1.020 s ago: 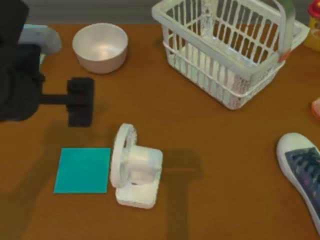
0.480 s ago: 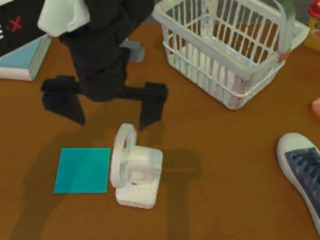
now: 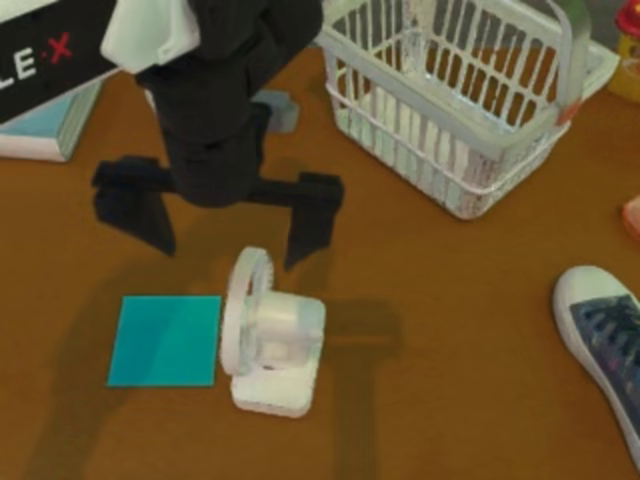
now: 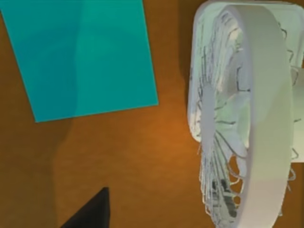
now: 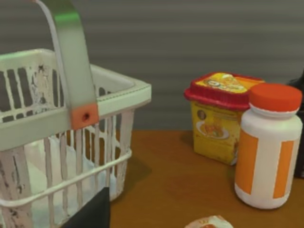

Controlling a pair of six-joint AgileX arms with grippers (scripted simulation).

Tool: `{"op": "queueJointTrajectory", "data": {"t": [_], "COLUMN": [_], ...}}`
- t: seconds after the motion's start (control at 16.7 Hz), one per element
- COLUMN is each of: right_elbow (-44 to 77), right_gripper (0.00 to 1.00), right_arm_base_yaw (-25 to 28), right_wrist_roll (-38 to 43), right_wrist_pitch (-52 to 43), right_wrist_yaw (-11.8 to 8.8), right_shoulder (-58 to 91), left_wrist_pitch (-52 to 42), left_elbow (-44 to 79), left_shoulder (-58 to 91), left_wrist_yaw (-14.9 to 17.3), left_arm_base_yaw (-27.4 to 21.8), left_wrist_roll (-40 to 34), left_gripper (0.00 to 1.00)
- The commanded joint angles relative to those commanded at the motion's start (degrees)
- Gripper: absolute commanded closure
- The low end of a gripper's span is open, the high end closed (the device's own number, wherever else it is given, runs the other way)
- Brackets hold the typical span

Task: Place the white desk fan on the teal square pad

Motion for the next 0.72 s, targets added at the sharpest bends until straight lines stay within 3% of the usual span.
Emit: {"op": "queueJointTrajectory", "data": {"t": [0.42,0.66,0.72], "right_elbow": [0.00,0.00,0.00], "right_gripper": [0.00,0.00,0.00], "right_arm_base_yaw": [0.00,0.00,0.00], "right_wrist_roll": [0.00,0.00,0.00], "right_wrist_pitch": [0.00,0.00,0.00], "right_wrist_yaw": [0.00,0.00,0.00], "right_shoulder": [0.00,0.00,0.00], "left_wrist_pitch": [10.28,10.80,10.80], "left_elbow": [-9.56,-10.08,-10.08], "left_shoulder": [0.74,0.82,0.82], "left_wrist_yaw": [-0.01,-0.01,-0.01], "left_arm_base_yaw": [-0.11,-0.12,-0.12], "left_wrist_roll": [0.05,0.04,0.04], "left_gripper": [0.00,0.00,0.08]}}
